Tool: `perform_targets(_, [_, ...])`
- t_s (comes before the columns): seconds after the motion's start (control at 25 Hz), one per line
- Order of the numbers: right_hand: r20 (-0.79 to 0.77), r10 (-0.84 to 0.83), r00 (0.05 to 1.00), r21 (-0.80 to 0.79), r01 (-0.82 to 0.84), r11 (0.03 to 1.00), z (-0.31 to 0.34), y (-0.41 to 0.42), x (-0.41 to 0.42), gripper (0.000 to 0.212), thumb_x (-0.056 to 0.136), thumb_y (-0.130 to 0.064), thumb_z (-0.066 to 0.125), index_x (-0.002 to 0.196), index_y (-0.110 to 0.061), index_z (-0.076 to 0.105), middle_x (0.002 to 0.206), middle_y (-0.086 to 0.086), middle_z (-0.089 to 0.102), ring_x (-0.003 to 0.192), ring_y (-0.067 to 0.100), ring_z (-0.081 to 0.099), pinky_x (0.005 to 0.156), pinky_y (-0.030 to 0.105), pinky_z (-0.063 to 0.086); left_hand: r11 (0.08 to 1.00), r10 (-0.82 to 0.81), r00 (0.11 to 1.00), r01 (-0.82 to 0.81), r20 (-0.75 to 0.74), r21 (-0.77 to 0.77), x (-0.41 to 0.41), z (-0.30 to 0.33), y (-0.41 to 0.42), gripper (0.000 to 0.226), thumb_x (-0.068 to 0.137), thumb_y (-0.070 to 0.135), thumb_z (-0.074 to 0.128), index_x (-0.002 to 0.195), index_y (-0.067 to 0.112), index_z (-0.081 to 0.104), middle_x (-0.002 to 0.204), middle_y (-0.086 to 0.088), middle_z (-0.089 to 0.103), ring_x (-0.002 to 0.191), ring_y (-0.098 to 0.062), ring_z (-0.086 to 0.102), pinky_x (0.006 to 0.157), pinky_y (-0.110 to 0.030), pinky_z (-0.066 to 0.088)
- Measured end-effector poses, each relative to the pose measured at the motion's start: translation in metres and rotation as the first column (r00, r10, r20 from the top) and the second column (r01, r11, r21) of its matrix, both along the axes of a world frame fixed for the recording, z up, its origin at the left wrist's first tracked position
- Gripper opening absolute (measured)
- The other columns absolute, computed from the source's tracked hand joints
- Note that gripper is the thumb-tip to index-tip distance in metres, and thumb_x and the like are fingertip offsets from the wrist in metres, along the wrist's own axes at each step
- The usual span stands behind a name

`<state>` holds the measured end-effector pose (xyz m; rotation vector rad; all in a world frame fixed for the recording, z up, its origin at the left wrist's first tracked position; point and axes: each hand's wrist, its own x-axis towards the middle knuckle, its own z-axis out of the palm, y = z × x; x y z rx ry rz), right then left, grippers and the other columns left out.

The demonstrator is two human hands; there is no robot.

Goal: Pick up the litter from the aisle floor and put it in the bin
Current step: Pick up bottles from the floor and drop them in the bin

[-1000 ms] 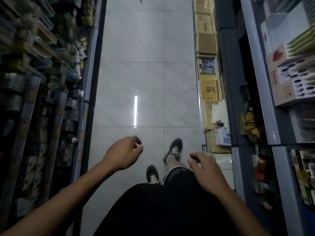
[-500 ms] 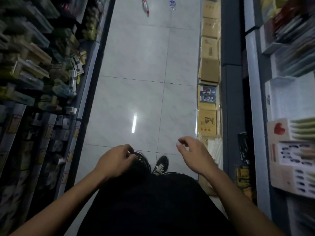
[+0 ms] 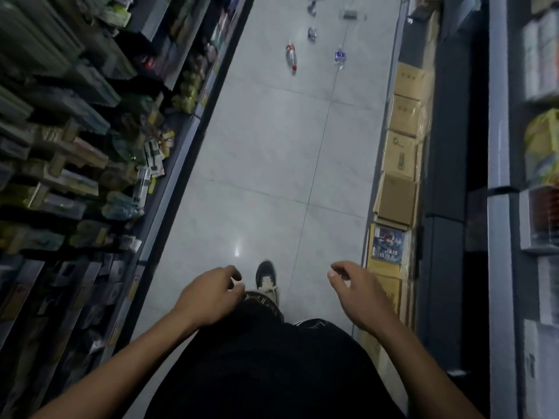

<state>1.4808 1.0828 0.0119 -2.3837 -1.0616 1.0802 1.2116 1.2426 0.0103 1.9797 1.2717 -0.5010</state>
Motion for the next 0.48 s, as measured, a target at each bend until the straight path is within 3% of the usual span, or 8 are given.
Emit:
perform_targets(0.24, [0.007, -0.132, 0.991, -0.054, 0.132, 0.99, -0.005, 0.062, 0.056, 0.031, 0.101, -0.044, 0.052, 0.124, -0.027, 0.065, 0.116, -0.01, 0.067, 0.106, 0.008, 0.06, 0.092, 0.036, 0.053, 0.989, -0.144, 0.989, 0.143, 0.029, 0.021, 0.11, 0.005, 0.144, 0.039, 0.093, 0.05, 0.047, 0.123, 0.03, 0.062, 0.109, 0.009, 0.071, 0.098, -0.015, 0.065, 0.087, -0.038, 0.055])
perform_targets(0.48, [-0.037, -0.215, 0.976, -0.083, 0.211, 0.974, -0.021, 0.132, 0.148, 0.033, 0.101, -0.044, 0.052, 0.127, -0.027, 0.063, 0.119, -0.012, 0.064, 0.112, 0.009, 0.058, 0.097, 0.037, 0.051, 0.983, -0.183, 0.983, 0.183, 0.007, 0.015, 0.234, -0.005, 0.256, 0.036, 0.091, 0.049, 0.046, 0.118, 0.032, 0.061, 0.104, 0.015, 0.069, 0.096, -0.014, 0.064, 0.086, -0.038, 0.055])
